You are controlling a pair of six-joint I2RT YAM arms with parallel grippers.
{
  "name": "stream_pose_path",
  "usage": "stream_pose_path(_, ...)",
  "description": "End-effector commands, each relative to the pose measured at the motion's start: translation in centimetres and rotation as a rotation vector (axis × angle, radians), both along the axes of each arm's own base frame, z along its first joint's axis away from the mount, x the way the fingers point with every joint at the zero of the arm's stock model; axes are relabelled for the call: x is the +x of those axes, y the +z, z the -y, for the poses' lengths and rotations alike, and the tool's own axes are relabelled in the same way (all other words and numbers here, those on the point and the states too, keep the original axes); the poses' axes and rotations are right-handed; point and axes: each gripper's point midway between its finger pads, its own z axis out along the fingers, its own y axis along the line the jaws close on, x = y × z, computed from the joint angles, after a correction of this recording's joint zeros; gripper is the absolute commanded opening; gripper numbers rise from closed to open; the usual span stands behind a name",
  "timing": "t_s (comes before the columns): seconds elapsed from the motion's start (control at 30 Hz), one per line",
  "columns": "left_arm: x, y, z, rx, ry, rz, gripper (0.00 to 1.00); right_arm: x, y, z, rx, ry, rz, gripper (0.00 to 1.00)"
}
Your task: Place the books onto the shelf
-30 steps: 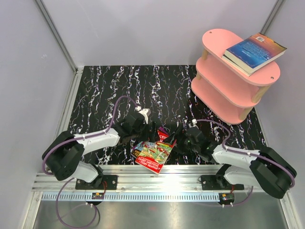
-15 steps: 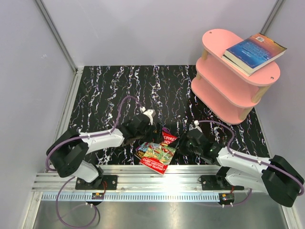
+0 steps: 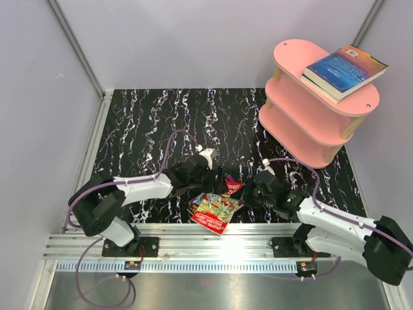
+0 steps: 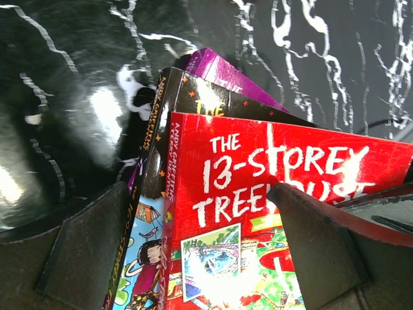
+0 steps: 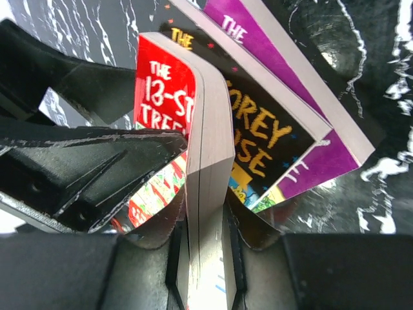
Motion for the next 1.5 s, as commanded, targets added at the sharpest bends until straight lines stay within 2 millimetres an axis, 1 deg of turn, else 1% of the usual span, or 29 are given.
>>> stream_pose_path(0.0,-1.2,-0.4,1.1,0.001,-0.057,-0.032,0.99,1.5,6.4,-1.3,0.057,0.029,0.157,0.0)
stream_pose_path(0.03,-1.2,-0.3,1.1,0.002,-0.055,-0.03,0.99,1.5,6.4,-0.6,0.021,0.018,0.156,0.0)
stream_pose_path(0.13,-0.7,0.1,0.8,0.021,-0.036,-0.015,0.99,2.2,9.6,0.5,-0.034,0.011,0.233,0.0)
stream_pose_path(0.17,-0.4,0.1,0.5,0.036,-0.025,-0.003,0.99,2.6,12.1,0.5,-0.033,0.016,0.29,0.0)
stream_pose_path(0.23,0.1,0.6,0.1,0.044,-0.009,0.015,0.99,3.0,13.6,1.4,-0.079,0.003,0.328,0.0)
stream_pose_path(0.27,0.4,0.6,-0.3,0.059,0.003,0.022,0.99,3.4,16.2,1.6,-0.074,0.004,0.388,0.0)
stream_pose_path(0.33,1.0,0.8,-1.0,0.065,0.024,0.029,0.99,3.9,18.3,2.7,-0.12,-0.026,0.436,0.0)
stream_pose_path(0.37,1.1,0.6,-1.4,0.074,0.027,0.025,0.99,4.4,21.4,3.0,-0.115,-0.036,0.502,0.0)
stream_pose_path(0.43,1.5,0.6,-2.1,0.073,0.044,0.026,0.99,5.2,24.3,4.6,-0.174,-0.087,0.572,0.0)
stream_pose_path(0.47,1.6,0.7,-2.2,0.065,0.048,0.027,0.99,5.7,28.2,5.3,-0.178,-0.113,0.648,0.0)
stream_pose_path(0.53,1.8,0.5,-2.7,0.057,0.057,0.021,0.99,6.8,31.7,7.4,-0.233,-0.196,0.719,0.0)
stream_pose_path(0.57,1.9,0.5,-2.7,0.053,0.058,0.017,0.99,7.1,35.6,8.2,-0.236,-0.219,0.797,0.0)
stream_pose_path(0.63,1.7,0.2,-2.8,0.051,0.052,0.01,0.99,8.2,39.3,10.2,-0.265,-0.282,0.857,0.0)
stream_pose_path(0.67,1.8,0.2,-2.7,0.046,0.054,0.011,0.99,8.8,43.0,11.1,-0.278,-0.306,0.923,0.0)
stream_pose_path(0.73,1.6,-0.1,-2.9,0.046,0.054,0.006,0.99,9.4,45.9,12.4,-0.313,-0.331,0.964,0.0)
stream_pose_path(0.77,1.6,-0.1,-2.8,0.038,0.052,0.009,0.99,10.2,49.3,13.9,-0.35,-0.382,1.025,0.0)
stream_pose_path(0.83,1.5,-0.2,-2.8,0.03,0.049,0.009,0.99,11.0,51.3,15.6,-0.418,-0.421,1.047,0.0)
stream_pose_path(0.87,1.5,-0.1,-2.8,0.027,0.047,0.01,0.99,11.8,54.2,17.3,-0.45,-0.489,1.097,0.0)
stream_pose_path(0.9,1.5,-0.2,-2.7,0.027,0.046,0.009,0.99,12.4,54.3,18.1,-0.481,-0.494,1.088,0.0)
stream_pose_path(0.93,1.4,-0.3,-2.8,0.029,0.042,0.005,0.99,13.3,56.1,18.8,-0.48,-0.535,1.124,0.0)
stream_pose_path(1.0,1.5,-0.3,-2.9,0.027,0.04,0.003,0.99,14.7,56.3,21.7,-0.529,-0.62,1.111,0.0)
stream_pose_path(1.07,1.6,-0.2,-2.9,0.024,0.032,0.004,0.99,17.4,53.9,23.7,-0.544,-0.656,1.03,0.0)
stream_pose_path(1.1,1.7,-0.2,-2.9,0.021,0.031,0.004,0.99,18.4,53.3,26.6,-0.564,-0.698,1.005,0.0)
stream_pose_path(1.13,1.8,-0.1,-2.9,0.019,0.026,0.008,0.99,20.3,50.6,28.6,-0.564,-0.717,0.921,0.0)
stream_pose_path(1.17,1.8,0.0,-2.9,0.018,0.022,0.01,0.99,21.1,49.6,30.1,-0.548,-0.732,0.891,0.0)
stream_pose_path(1.2,1.8,0.1,-2.9,0.018,0.019,0.015,0.99,22.0,49.1,29.8,-0.476,-0.659,0.902,0.0)
stream_pose_path(1.23,1.9,0.0,-3.1,0.024,0.017,0.019,0.99,22.6,47.3,33.3,-0.44,-0.723,0.839,0.0)
stream_pose_path(1.33,1.9,-0.3,-3.6,0.033,0.021,0.018,0.99,22.9,46.9,35.5,-0.348,-0.721,0.846,0.0)
stream_pose_path(1.47,2.2,-0.7,-3.5,0.013,0.023,0.014,0.99,24.2,46.7,36.5,-0.288,-0.701,0.836,0.0)
